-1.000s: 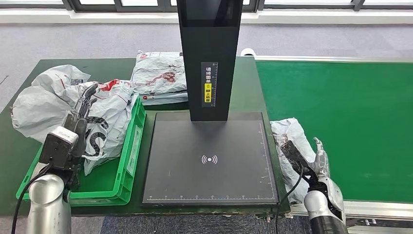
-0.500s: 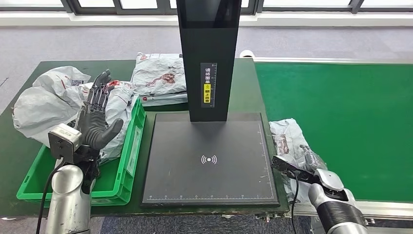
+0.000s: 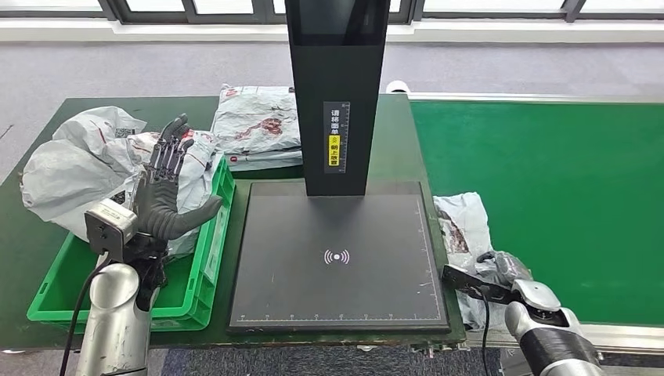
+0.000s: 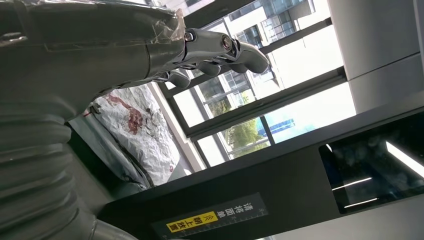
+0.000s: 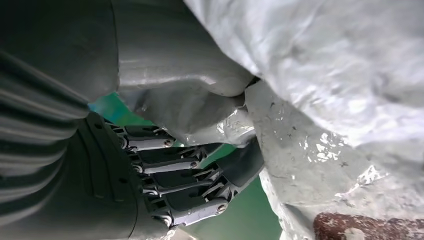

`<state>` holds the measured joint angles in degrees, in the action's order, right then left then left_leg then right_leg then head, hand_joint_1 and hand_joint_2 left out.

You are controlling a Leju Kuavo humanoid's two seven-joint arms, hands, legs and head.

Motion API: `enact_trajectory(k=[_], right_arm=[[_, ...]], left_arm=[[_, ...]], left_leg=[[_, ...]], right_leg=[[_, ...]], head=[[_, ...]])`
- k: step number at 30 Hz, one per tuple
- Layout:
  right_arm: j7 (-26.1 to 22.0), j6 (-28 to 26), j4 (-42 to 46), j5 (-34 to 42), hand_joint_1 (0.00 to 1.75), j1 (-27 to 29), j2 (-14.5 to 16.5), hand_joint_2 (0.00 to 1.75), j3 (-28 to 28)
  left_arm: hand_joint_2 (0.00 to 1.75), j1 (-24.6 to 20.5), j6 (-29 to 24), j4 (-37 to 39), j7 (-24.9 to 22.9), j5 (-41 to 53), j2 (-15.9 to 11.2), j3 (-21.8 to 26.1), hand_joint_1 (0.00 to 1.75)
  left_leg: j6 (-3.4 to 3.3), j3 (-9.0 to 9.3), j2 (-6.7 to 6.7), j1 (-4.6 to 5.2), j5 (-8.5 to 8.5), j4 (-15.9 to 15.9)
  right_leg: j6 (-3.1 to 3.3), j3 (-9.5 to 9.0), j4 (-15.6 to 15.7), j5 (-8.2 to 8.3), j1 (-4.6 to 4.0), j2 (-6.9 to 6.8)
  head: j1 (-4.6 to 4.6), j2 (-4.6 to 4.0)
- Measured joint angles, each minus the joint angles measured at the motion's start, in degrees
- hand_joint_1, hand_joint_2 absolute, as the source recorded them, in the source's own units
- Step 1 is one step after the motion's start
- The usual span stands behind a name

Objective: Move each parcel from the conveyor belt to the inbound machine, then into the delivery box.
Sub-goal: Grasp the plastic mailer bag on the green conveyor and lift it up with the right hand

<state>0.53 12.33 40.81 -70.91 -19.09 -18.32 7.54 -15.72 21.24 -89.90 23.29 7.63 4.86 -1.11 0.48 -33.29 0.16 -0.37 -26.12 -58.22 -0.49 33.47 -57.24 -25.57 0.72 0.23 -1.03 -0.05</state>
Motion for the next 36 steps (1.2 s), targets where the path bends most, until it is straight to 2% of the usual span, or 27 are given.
enact_trajectory(k=[19,21,23,28,31,36], right_arm=[[-0.17,-4.41,0.83,6.76,1.75,-0.09,-1.05,1.75,0.37],[-2.10,-6.16,1.59,12.95,1.75,0.04,-0.60,1.75,-0.47],[-5.73,-6.78,3.12,23.17,1.75,0.10,0.59,1.75,-3.21],[-11.68,-3.89,9.81,45.14,1.75,0.19,4.60,1.75,-12.34],[-12.01,-3.09,13.55,49.62,1.75,0.19,6.23,1.75,-16.21],[-13.14,-2.61,17.89,53.44,1.75,0.81,8.02,1.75,-18.91]], left_arm=[[1.75,2.75,-0.78,-1.86,0.49,1.24,-0.66,0.00,0.00],[1.75,3.32,-1.54,-2.53,0.42,1.95,-0.67,0.00,0.00],[1.75,4.21,-2.79,-3.46,0.31,3.06,-0.65,0.00,0.00],[1.75,5.93,-5.11,-5.07,0.34,4.79,-0.42,0.00,0.00],[1.75,6.28,-5.51,-5.38,0.38,5.07,-0.32,0.00,0.00],[1.75,6.51,-5.98,-5.55,0.40,5.28,-0.19,0.01,0.00]], left_leg=[[-0.01,-0.24,-0.17,0.01,-0.01,0.01],[-0.01,-0.31,-0.17,0.01,0.00,0.01],[-0.01,-0.35,-0.13,0.01,0.00,0.01],[0.02,-0.41,-0.17,0.01,0.03,0.01],[0.04,-0.44,-0.26,0.00,0.07,0.01],[0.04,-0.45,-0.26,0.01,0.07,0.01]], right_leg=[[-0.02,0.10,-0.01,-0.01,0.01,-0.13],[-0.02,0.14,-0.03,-0.01,0.02,-0.13],[-0.01,0.22,-0.04,-0.01,0.02,-0.09],[-0.01,0.34,-0.05,0.00,0.01,-0.13],[-0.01,0.35,-0.06,0.00,0.01,-0.23],[-0.01,0.37,-0.06,-0.01,0.03,-0.20]], head=[[0.00,-0.01],[0.01,-0.01],[0.01,-0.01],[-0.01,-0.01],[-0.01,0.00],[0.00,-0.02]])
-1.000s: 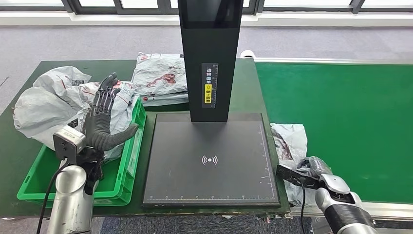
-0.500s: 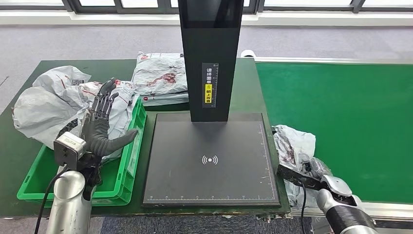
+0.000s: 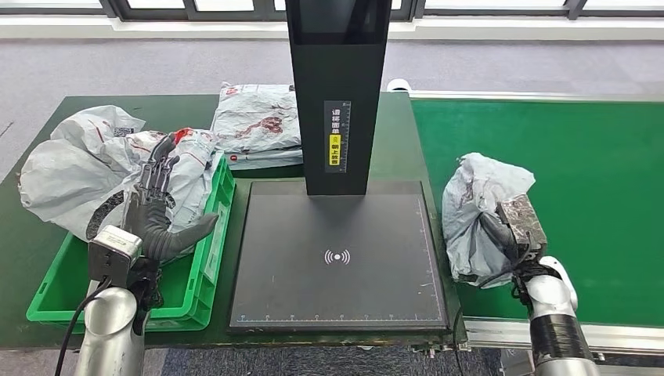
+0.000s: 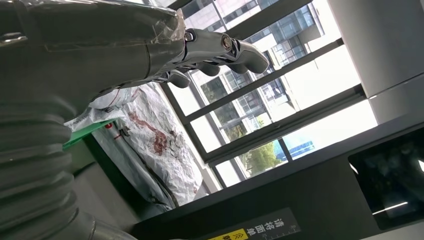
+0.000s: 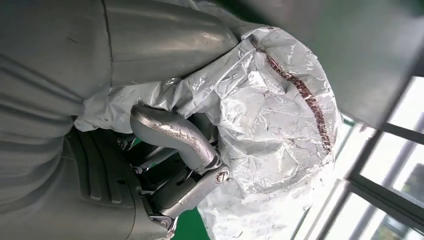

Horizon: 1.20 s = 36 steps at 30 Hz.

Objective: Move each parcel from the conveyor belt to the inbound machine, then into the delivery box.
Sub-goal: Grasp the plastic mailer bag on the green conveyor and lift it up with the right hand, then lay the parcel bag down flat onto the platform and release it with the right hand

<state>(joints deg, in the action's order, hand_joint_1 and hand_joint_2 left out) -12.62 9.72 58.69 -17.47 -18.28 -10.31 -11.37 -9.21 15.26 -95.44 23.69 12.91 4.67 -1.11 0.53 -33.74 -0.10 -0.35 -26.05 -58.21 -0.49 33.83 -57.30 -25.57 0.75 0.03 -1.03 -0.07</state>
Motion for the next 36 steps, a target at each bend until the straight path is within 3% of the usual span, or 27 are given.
enact_trajectory(k=[8,29,33,36], right_arm=[[0.41,-0.32,7.09,1.46,1.75,2.15,2.43,1.75,-1.08],[0.49,-1.02,13.67,4.38,1.75,3.55,6.63,1.75,-3.08],[1.84,-0.44,13.41,1.69,1.75,3.36,9.01,1.75,-0.78],[2.51,-0.70,10.96,-0.18,1.75,2.37,11.25,1.75,3.95]], left_arm=[[1.75,1.22,-0.62,-0.72,0.05,0.43,0.21,0.01,0.00],[1.75,3.26,-0.76,-3.14,0.39,2.17,1.55,0.37,0.00],[1.75,2.90,-0.05,-2.90,0.37,2.24,1.91,0.36,0.00],[1.75,1.83,0.44,-2.36,0.09,2.22,2.21,0.26,0.00]], left_leg=[[0.00,-0.03,0.00,0.00,-0.01,0.00],[0.00,-0.07,-0.01,0.00,-0.01,0.01],[0.01,-0.09,0.00,-0.02,0.00,0.02],[0.05,-0.07,0.03,-0.05,0.02,0.03]], right_leg=[[0.00,0.03,0.01,-0.01,0.00,0.00],[0.00,0.05,0.01,-0.01,0.00,-0.01],[0.00,0.06,-0.01,-0.01,-0.02,0.00],[0.01,0.08,-0.02,-0.01,-0.06,0.06]], head=[[0.00,0.00],[0.00,0.01],[0.00,0.01],[-0.01,0.01]])
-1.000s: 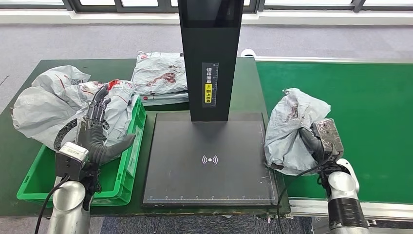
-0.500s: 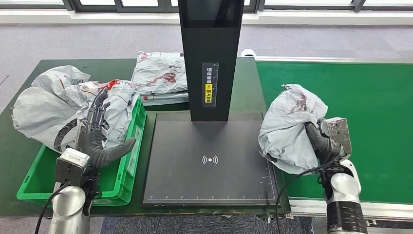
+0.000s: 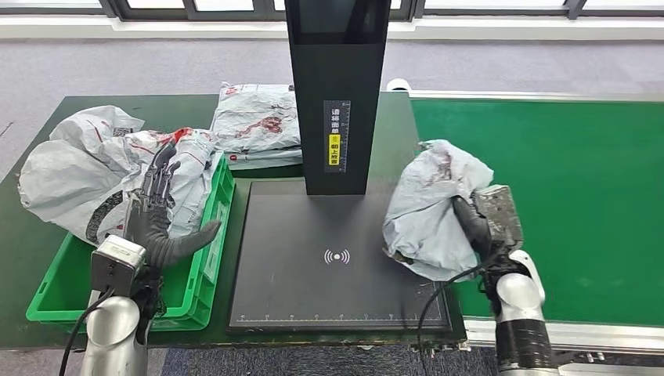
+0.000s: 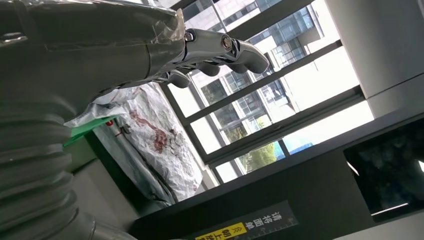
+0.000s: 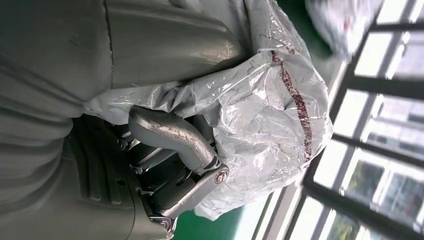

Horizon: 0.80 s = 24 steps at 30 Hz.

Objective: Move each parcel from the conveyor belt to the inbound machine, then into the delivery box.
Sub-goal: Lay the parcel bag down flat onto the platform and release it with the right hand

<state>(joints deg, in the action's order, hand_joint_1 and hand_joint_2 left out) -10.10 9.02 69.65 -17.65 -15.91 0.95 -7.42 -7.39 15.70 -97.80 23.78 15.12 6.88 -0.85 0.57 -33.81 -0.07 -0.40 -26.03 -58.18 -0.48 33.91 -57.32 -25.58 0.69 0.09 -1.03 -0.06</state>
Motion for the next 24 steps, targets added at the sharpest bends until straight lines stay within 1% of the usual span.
enact_trajectory(k=[4,7,11,16,24], right_arm=[[-0.21,-1.10,-5.85,-1.46,1.75,-0.97,3.90,1.75,8.60],[-0.88,-2.09,-10.33,-1.02,1.75,-1.27,6.67,1.75,14.24],[-1.39,-2.70,-14.99,0.11,1.75,-1.44,9.31,1.75,20.75],[-1.32,-2.98,-18.26,0.11,1.75,-1.44,10.99,1.75,26.54],[-0.54,-3.89,-19.62,-1.33,1.75,-1.40,11.27,1.75,31.31]], left_arm=[[1.75,-1.40,0.22,0.96,-0.40,-0.29,0.43,-0.41,0.00],[1.75,-1.87,0.23,1.57,-0.65,-0.57,0.67,-0.64,0.00],[1.75,-2.38,0.12,2.29,-0.81,-1.08,0.69,-1.28,0.00],[1.75,-2.64,-0.25,2.74,-1.08,-1.74,0.68,-1.79,0.00],[1.75,-2.63,-0.49,2.92,-1.21,-1.90,0.68,-1.90,0.00]], left_leg=[[0.07,0.01,0.03,-0.09,0.04,0.00],[0.09,0.00,0.00,-0.13,0.05,0.01],[0.11,-0.02,0.00,-0.14,0.04,0.01],[0.13,-0.03,0.00,-0.13,0.02,0.01],[0.13,-0.03,0.01,-0.12,0.02,0.00]], right_leg=[[0.03,0.01,-0.02,-0.01,-0.08,0.02],[0.08,0.02,-0.04,-0.04,-0.11,0.00],[0.13,0.05,-0.04,-0.08,-0.11,0.00],[0.14,0.08,-0.03,-0.08,-0.10,0.00],[0.14,0.08,-0.02,-0.08,-0.10,0.00]], head=[[0.00,-0.01],[-0.01,0.00],[0.01,0.00],[0.00,-0.01],[0.00,0.00]])
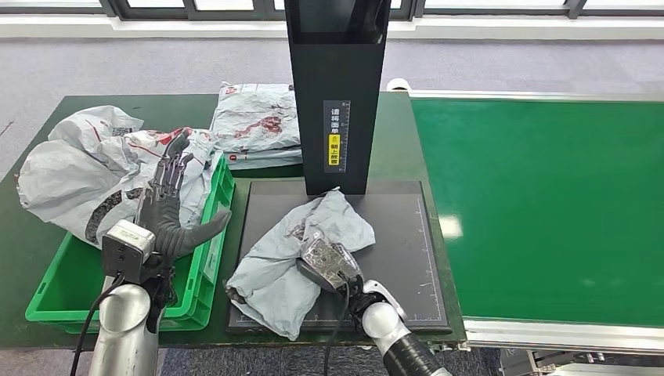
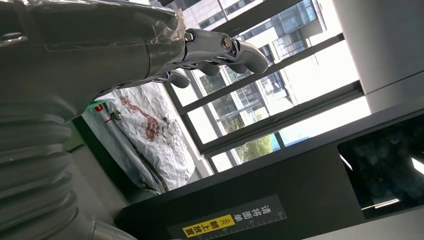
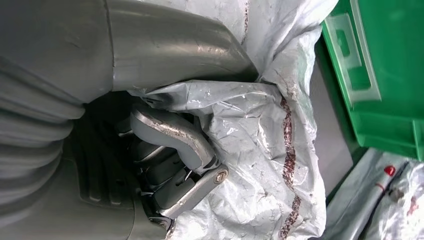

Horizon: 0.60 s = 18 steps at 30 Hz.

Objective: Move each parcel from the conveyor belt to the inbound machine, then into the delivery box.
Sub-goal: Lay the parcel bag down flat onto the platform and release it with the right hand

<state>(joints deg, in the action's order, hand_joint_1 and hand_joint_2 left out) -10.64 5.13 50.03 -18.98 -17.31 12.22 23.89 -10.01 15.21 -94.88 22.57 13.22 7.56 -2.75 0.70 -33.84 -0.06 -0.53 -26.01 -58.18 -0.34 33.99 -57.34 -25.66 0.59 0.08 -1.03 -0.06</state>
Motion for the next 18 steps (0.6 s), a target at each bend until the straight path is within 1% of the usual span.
enact_trajectory(k=[2,3,6,7,11,15,18], right_arm=[[0.02,-0.02,-0.17,-0.01,1.75,0.01,0.00,1.75,0.37],[0.02,-0.03,-0.24,-0.01,1.55,0.01,0.00,1.75,0.43],[0.03,-0.04,-0.33,-0.04,0.26,0.01,0.00,1.75,0.49],[0.05,-0.04,-0.35,-0.16,0.01,0.01,0.00,1.75,0.50],[0.29,0.14,-0.32,-1.23,0.00,0.01,-0.09,0.00,1.22],[0.55,-0.10,1.75,-3.06,0.00,0.23,-0.99,0.00,1.98],[1.15,-1.74,6.68,-4.38,0.00,1.01,-2.63,0.00,2.26]], left_arm=[[1.75,0.00,0.00,0.00,-0.01,0.00,0.00,0.00,0.00],[1.75,0.00,0.00,0.00,-0.01,0.00,0.00,0.00,0.00],[1.75,0.00,-0.01,0.00,-0.02,-0.01,0.00,0.00,0.00],[1.75,0.00,-0.01,0.00,-0.02,-0.01,0.00,0.00,0.00],[1.75,0.05,-0.16,0.00,-0.04,-0.11,-0.01,0.00,0.00],[1.75,0.41,-0.83,-0.17,-0.08,-0.25,-0.08,0.00,0.00],[1.75,1.36,-1.61,-0.90,-0.08,-0.26,-0.31,0.00,0.00]], left_leg=[[0.00,0.00,0.00,0.00,0.00,0.00],[0.00,0.00,0.00,0.00,0.00,0.00],[0.00,0.00,0.00,0.00,0.00,0.00],[0.00,0.00,0.00,0.00,0.00,0.00],[0.00,0.00,0.00,0.00,0.00,0.00],[0.00,0.00,-0.01,0.00,0.00,0.00],[0.00,0.00,-0.01,0.01,0.00,-0.01]], right_leg=[[0.00,0.00,0.00,0.00,0.00,0.00],[0.00,0.00,0.00,0.00,0.00,0.00],[0.00,0.00,0.00,0.00,0.00,0.00],[0.00,0.00,0.00,0.00,0.00,0.00],[0.00,0.00,0.00,0.00,0.00,0.00],[0.00,0.00,0.00,0.00,0.01,0.00],[0.00,0.00,0.01,0.00,0.02,0.00]], head=[[0.00,0.01],[0.00,0.01],[0.01,0.00],[0.01,0.00],[0.00,-0.01],[0.01,-0.01],[0.00,0.00]])
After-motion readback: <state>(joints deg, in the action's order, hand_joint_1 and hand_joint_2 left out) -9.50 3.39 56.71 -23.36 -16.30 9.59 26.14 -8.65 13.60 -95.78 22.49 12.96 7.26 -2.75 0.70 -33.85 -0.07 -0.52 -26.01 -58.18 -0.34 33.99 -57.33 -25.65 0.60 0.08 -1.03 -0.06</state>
